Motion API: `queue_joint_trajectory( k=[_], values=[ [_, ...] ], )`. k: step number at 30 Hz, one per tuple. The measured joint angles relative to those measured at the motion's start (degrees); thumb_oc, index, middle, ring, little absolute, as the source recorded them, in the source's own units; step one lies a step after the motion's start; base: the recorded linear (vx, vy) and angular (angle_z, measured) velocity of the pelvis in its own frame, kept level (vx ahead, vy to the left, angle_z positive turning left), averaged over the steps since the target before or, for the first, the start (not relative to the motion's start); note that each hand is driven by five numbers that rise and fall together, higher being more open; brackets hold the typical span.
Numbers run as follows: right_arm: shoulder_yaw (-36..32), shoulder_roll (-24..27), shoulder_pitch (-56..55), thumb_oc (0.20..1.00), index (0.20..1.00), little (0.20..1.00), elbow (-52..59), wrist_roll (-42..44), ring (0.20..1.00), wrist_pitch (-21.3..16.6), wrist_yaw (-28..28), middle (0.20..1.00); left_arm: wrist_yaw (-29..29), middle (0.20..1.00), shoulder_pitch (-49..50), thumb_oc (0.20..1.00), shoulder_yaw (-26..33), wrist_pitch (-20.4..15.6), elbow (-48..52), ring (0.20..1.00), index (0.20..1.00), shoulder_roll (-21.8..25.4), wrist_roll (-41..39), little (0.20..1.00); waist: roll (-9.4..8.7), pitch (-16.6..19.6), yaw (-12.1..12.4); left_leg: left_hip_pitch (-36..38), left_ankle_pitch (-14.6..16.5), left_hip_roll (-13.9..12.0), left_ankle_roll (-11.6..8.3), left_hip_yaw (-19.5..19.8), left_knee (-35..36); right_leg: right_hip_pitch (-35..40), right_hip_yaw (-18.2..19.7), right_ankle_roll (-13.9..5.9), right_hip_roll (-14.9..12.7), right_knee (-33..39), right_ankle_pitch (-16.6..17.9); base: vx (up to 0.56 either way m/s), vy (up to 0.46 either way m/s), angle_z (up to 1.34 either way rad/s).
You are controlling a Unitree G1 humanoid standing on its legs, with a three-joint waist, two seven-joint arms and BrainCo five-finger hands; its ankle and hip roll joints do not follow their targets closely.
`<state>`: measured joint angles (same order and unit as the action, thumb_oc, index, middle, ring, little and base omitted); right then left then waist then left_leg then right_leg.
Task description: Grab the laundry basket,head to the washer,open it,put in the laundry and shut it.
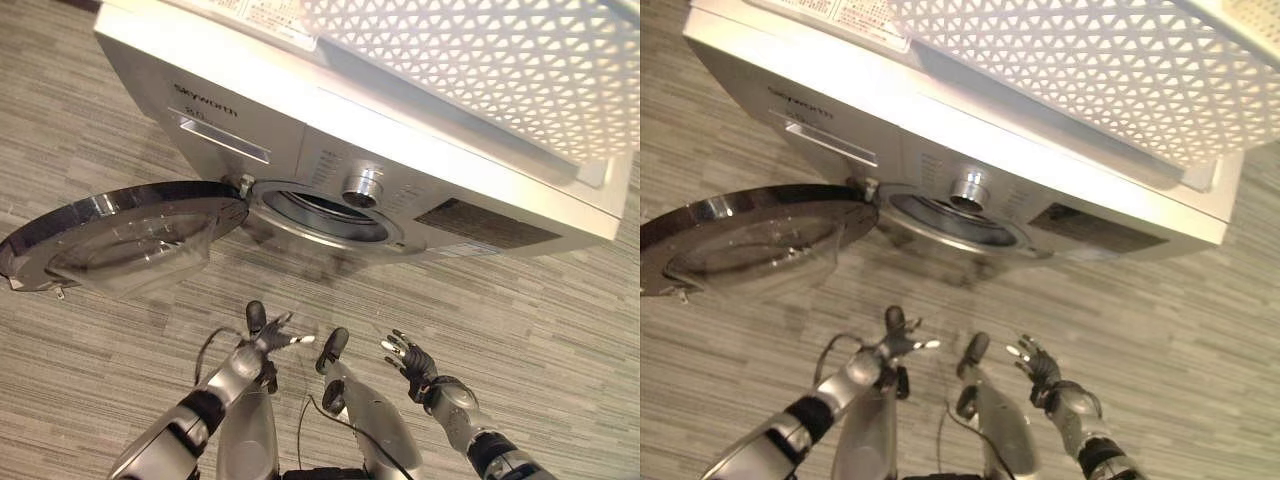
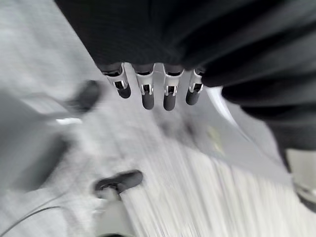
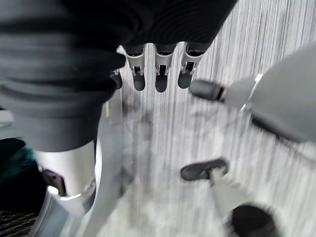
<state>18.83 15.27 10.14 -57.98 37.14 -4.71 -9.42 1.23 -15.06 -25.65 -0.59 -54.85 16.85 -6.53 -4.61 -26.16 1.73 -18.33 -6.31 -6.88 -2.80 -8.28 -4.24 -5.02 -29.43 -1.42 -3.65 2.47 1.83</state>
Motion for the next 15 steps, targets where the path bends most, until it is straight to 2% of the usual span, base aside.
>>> queue_joint_trajectory(
  k=[1, 2, 4, 5, 6, 7, 8, 9, 10, 11, 13, 14, 15],
  values=[
    [-1.17, 0.00, -1.34, 1.000, 1.000, 1.000, -6.36, -3.76, 1.000, 0.57, 0.69, 1.000, -0.07, 1.000, 4.60, 1.000, 4.93, -1.41, -6.01, 1.000, 1.000, 0.82, 0.99, 1.000, 2.48, 5.15, 1.76, 2.35, 0.01, -0.18, 0.00, -0.27, 0.72, 2.08, 0.26, 0.02, 0.46, 0.67, -0.68, 0.08, -0.101, 0.12],
    [-1.42, -0.03, -2.00, 1.000, 1.000, 1.000, -8.07, -4.64, 1.000, 0.69, 0.71, 1.000, -0.19, 1.000, 8.20, 1.000, 6.91, -1.31, -9.50, 1.000, 1.000, 0.82, 0.98, 1.000, 3.26, 8.09, 1.50, 3.66, 0.37, -0.30, -0.38, -0.29, 0.93, 3.62, 0.37, 0.00, 0.71, 1.62, -0.76, 0.06, -0.183, -0.07],
    [-2.78, -0.05, -2.94, 1.000, 1.000, 1.000, -11.74, -7.83, 1.000, 0.70, 1.18, 1.000, -0.23, 1.000, 16.42, 1.000, 15.03, -1.82, -12.20, 1.000, 1.000, 0.57, 0.23, 1.000, 4.76, 11.18, 1.77, 7.55, 0.51, -0.44, -0.66, -0.25, 1.32, 7.68, 0.31, 0.22, 1.56, 2.45, -0.84, 0.02, -0.153, 0.02],
    [-4.35, 0.01, -4.18, 1.000, 1.000, 1.000, -13.64, -9.63, 1.000, 0.85, 1.81, 1.000, -0.22, 1.000, 20.07, 1.000, 18.25, -1.77, -11.67, 1.000, 1.000, 0.78, -0.46, 1.000, 4.96, 12.70, 2.14, 10.05, 0.62, -0.47, -0.81, -0.19, 1.16, 10.23, 0.16, 0.31, 1.59, 2.52, -1.80, -0.03, -0.070, 0.16],
    [-6.24, 0.47, -7.90, 1.000, 1.000, 1.000, -12.94, -11.04, 1.000, 0.89, 2.65, 1.000, 0.05, 1.000, 23.74, 1.000, 17.65, -1.73, -10.99, 1.000, 1.000, 1.41, -1.80, 1.000, 5.28, 15.54, 3.71, 9.92, 1.72, -1.35, -2.16, 0.19, -0.08, 10.95, -0.26, 0.71, 1.86, 2.48, -4.02, -0.08, -0.068, 0.21],
    [-6.37, 1.36, -8.69, 1.000, 1.000, 1.000, -12.24, -11.30, 1.000, 0.90, 3.05, 1.000, 0.15, 1.000, 24.02, 1.000, 17.72, -1.66, -10.89, 1.000, 1.000, 1.69, -2.22, 1.000, 7.24, 16.61, 4.28, 9.28, 1.87, -1.93, -2.57, 0.09, -0.10, 10.68, -0.37, 1.04, 2.60, 1.12, -4.90, -0.10, -0.073, 0.32],
    [-6.56, 2.13, -8.99, 1.000, 1.000, 1.000, -12.50, -13.42, 1.000, 0.94, 3.23, 1.000, -0.07, 1.000, 23.91, 1.000, 18.95, -1.60, -9.83, 1.000, 1.000, 1.37, -2.70, 1.000, 8.31, 17.27, 4.38, 8.90, 1.39, -2.26, -3.41, 1.05, 0.92, 10.51, -0.71, 1.67, 4.04, 0.65, -5.01, -0.08, -0.018, 0.54],
    [-6.56, 2.88, -10.14, 1.000, 1.000, 1.000, -12.74, -15.22, 1.000, 1.03, 3.31, 1.000, 0.25, 1.000, 22.77, 1.000, 21.13, -1.60, -7.39, 1.000, 1.000, 1.84, -3.25, 1.000, 8.57, 17.63, 3.92, 9.26, -0.02, -2.30, -4.81, 2.43, 2.64, 11.35, -1.80, 2.66, 4.39, 1.56, -4.21, -0.05, 0.030, 1.13],
    [-6.58, 4.37, -12.58, 1.000, 1.000, 1.000, -12.04, -17.32, 1.000, 1.15, 3.85, 1.000, 1.19, 1.000, 19.62, 1.000, 21.27, -1.70, -2.48, 1.000, 1.000, 3.90, -3.68, 1.000, 8.83, 18.13, 3.89, 9.23, -0.43, -4.69, -5.51, -1.60, 3.78, 12.61, -6.24, 3.56, 4.58, 2.49, -4.33, -0.02, 0.064, 1.18],
    [-6.88, 4.93, -13.46, 1.000, 1.000, 1.000, -11.56, -18.06, 1.000, 1.18, 4.17, 1.000, 1.73, 1.000, 18.19, 1.000, 21.35, -1.72, 0.68, 1.000, 1.000, 5.25, -3.60, 1.000, 8.16, 18.13, 3.86, 9.28, -1.10, -6.04, -6.32, -5.05, 3.56, 12.22, -7.59, 4.71, 4.03, 2.14, -5.05, 0.00, 0.113, 0.88],
    [-8.48, 4.94, -13.21, 1.000, 1.000, 1.000, -10.89, -19.49, 1.000, 1.29, 4.32, 1.000, 2.85, 1.000, 16.87, 1.000, 25.11, -1.96, 5.76, 1.000, 1.000, 8.60, -3.34, 1.000, 6.41, 18.98, 3.54, 9.42, -3.00, -9.46, -8.69, -6.35, 1.70, 12.04, -7.18, 5.50, 3.27, 2.15, -5.21, 0.05, 0.125, 0.11],
    [-8.49, 5.15, -13.32, 1.000, 1.000, 1.000, -10.27, -20.06, 1.000, 1.39, 4.17, 1.000, 3.23, 1.000, 16.47, 1.000, 27.22, -1.87, 7.01, 1.000, 1.000, 10.32, -3.04, 1.000, 5.69, 19.87, 2.97, 9.67, -3.31, -10.88, -9.20, -3.57, 0.11, 11.70, -6.69, 5.50, 3.16, 1.99, -5.19, 0.14, 0.211, -0.36],
    [-8.49, 5.39, -13.43, 1.000, 1.000, 1.000, -9.24, -20.34, 1.000, 1.44, 3.85, 1.000, 4.38, 1.000, 17.19, 1.000, 31.18, -2.18, 9.55, 1.000, 1.000, 13.14, -3.03, 1.000, 4.75, 20.72, 2.82, 12.29, -3.20, -12.23, -9.28, 2.25, -1.21, 11.72, -4.82, 5.09, 2.80, 1.54, -5.43, 0.10, 0.151, -0.43]
  ],
)
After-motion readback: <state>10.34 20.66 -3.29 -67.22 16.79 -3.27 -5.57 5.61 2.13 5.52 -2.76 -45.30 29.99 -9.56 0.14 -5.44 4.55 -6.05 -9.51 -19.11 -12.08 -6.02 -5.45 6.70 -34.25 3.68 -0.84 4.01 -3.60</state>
